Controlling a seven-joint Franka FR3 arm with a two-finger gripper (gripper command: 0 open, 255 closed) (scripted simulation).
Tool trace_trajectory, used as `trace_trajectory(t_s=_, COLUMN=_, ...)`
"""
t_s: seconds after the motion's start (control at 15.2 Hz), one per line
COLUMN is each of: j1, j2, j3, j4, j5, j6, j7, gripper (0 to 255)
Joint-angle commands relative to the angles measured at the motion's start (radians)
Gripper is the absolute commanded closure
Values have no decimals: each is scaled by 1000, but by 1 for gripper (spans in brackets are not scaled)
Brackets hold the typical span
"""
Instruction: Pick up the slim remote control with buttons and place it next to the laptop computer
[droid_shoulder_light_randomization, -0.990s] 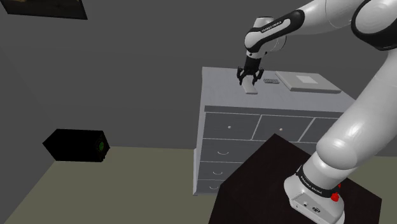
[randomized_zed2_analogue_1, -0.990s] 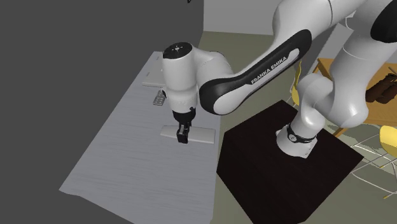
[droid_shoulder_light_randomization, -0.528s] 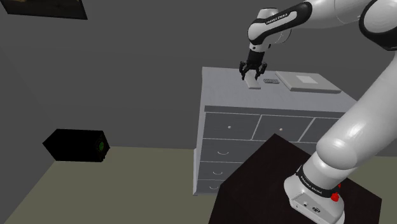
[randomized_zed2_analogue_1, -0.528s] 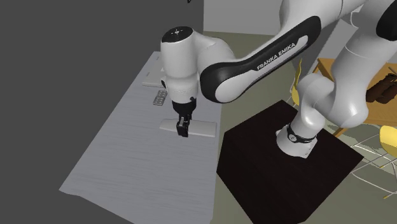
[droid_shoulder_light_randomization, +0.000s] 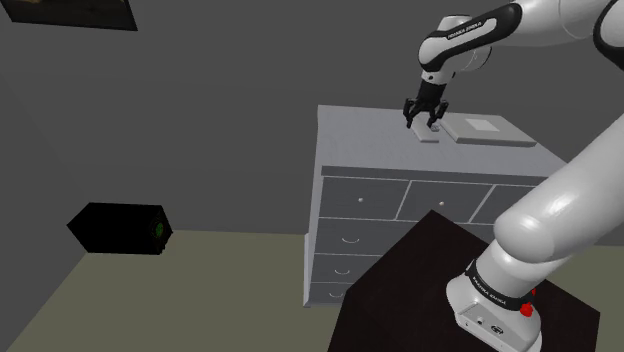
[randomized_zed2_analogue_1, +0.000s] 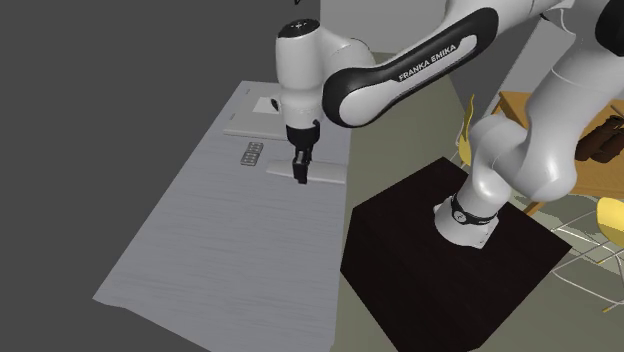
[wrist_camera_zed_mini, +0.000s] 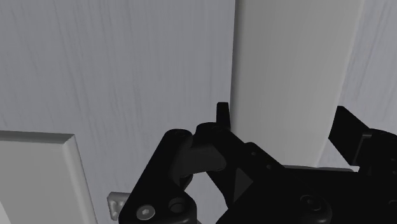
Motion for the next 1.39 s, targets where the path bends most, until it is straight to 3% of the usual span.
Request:
trace_trajectory(t_s=0.0, j1=-25, j2=-23, j3=-28, j4=-20, j5=-10, j6=-2, j7=-48, gripper=255)
trace_trajectory(t_s=0.66, j1=-138, j2=-60, j3=-170, j4=-48, j5=-48, j6=0, j7=-282, gripper=255)
trace_trajectory(t_s=1.32, j1=-242, j2=15, j3=-324, j4=36, j5=-28, j6=-6, j7=-553, gripper=255)
